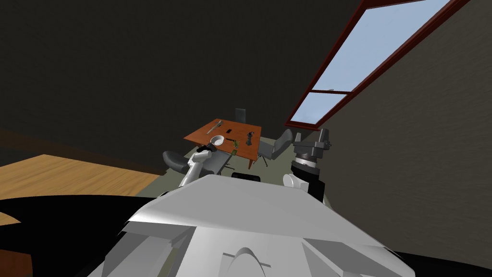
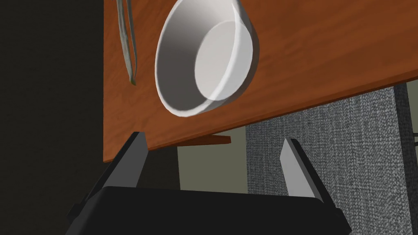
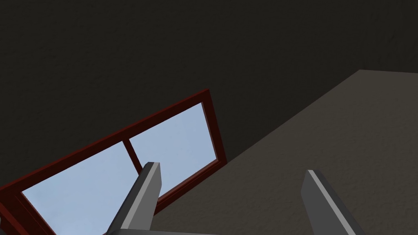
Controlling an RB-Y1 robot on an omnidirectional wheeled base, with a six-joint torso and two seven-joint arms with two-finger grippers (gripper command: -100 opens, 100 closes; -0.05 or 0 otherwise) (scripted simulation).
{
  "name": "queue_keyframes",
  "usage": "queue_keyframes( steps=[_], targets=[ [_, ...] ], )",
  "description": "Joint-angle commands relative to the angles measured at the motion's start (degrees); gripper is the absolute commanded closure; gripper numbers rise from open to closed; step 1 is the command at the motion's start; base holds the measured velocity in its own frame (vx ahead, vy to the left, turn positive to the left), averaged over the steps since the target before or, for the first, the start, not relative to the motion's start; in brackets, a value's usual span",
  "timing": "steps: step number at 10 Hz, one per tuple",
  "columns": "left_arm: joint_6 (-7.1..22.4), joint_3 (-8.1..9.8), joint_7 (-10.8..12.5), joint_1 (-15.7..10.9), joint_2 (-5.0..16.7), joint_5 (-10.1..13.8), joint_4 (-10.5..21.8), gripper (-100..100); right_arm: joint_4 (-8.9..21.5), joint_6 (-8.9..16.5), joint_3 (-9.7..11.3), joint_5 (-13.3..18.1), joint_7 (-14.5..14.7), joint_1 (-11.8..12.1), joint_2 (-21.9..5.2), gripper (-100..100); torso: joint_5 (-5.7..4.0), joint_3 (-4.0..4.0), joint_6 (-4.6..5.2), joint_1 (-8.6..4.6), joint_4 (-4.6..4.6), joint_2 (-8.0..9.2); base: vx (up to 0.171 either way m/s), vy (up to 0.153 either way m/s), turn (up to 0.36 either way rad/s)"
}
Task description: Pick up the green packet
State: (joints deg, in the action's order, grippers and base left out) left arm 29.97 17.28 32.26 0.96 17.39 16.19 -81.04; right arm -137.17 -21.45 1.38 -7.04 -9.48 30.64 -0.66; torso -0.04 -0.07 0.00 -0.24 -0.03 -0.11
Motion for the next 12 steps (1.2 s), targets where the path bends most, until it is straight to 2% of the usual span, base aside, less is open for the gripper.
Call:
queue_keyframes(
  steps=[1, 2, 3, 4, 5, 6, 7, 8, 9, 10, 11, 12],
  targets=[
    [2.2, -0.19, 0.6, -0.9, -0.2, 0.1, 2.3, -100, 0.0, 0.0, 0.0, 0.0, 0.0, 0.0, 0.0, 0, 0.0, 0.0, 0.0, 0.0, 0.0, 0.0, 0.025, -0.051, 0.0],
    [4.5, -0.51, 1.7, -2.2, -0.4, 0.5, 4.0, -100, 0.0, 0.0, 0.0, 0.0, 0.0, 0.0, 0.0, 0, 0.0, 0.0, -0.01, 0.02, 0.0, 0.01, 0.027, -0.053, -0.003],
    [5.3, -0.51, 1.7, -2.2, -0.4, 0.5, 4.9, -100, 0.0, 0.0, 0.0, 0.0, 0.0, 0.0, 0.0, 0, 0.0, 0.0, 0.0, 0.01, 0.0, 0.0, 0.021, -0.05, -0.003],
    [7.4, -0.86, 2.7, -3.5, -0.6, 0.9, 7.4, -100, 0.0, 0.0, 0.0, 0.0, 0.0, 0.0, 0.0, 0, 0.0, 0.01, -0.01, 0.03, 0.0, 0.02, 0.028, -0.064, -0.002],
    [8.3, -0.86, 2.7, -3.5, -0.6, 0.9, 7.5, -100, 0.0, 0.0, 0.0, 0.0, 0.0, 0.0, 0.0, 0, 0.0, 0.0, 0.0, -0.03, 0.0, 0.0, 0.024, -0.057, -0.002],
    [10.3, -1.24, 3.7, -4.8, -0.8, 1.3, 10.0, -100, 0.0, 0.0, 0.0, 0.0, 0.0, 0.0, 0.0, 0, -0.01, 0.01, -0.01, 0.0, 0.0, 0.01, 0.026, -0.061, -0.003],
    [11.3, -1.24, 3.7, -4.8, -0.8, 1.3, 10.0, -100, 0.0, 0.0, 0.0, 0.0, 0.0, 0.0, 0.0, 0, -0.01, 0.0, 0.0, -0.02, 0.0, 0.0, 0.024, -0.05, -0.003],
    [13.1, -1.63, 4.6, -6.1, -1.0, 1.6, 12.4, -100, 0.0, 0.0, 0.0, 0.0, 0.0, 0.0, 0.0, 0, -0.01, 0.01, -0.02, 0.03, 0.0, 0.02, 0.036, -0.057, -0.003],
    [14.1, -1.63, 4.6, -6.1, -1.0, 1.6, 12.4, -100, 0.0, 0.0, 0.0, 0.0, 0.0, 0.0, 0.0, 0, 0.0, -0.01, -0.01, 0.0, -0.01, -0.02, 0.032, -0.051, 0.0],
    [15.7, -2.02, 5.5, -7.2, -1.1, 1.9, 14.7, -100, 0.0, 0.0, 0.0, 0.0, 0.0, 0.0, 0.0, 0, -0.01, -0.01, -0.01, 0.02, 0.0, -0.01, 0.036, -0.069, -0.007],
    [16.7, -2.02, 5.5, -7.2, -1.1, 1.9, 14.7, -100, 0.0, 0.0, 0.0, 0.0, 0.0, 0.0, 0.0, 0, -0.02, -0.02, 0.0, -0.04, -0.01, -0.03, 0.03, -0.058, -0.003],
    [19.0, -2.39, 6.3, -8.4, -1.2, 2.2, 16.8, -100, 0.0, 0.0, 0.0, 0.0, 0.0, 0.0, 0.0, 0, -0.02, 0.0, -0.02, 0.0, 0.0, 0.0, 0.031, -0.057, -0.002]
  ],
)
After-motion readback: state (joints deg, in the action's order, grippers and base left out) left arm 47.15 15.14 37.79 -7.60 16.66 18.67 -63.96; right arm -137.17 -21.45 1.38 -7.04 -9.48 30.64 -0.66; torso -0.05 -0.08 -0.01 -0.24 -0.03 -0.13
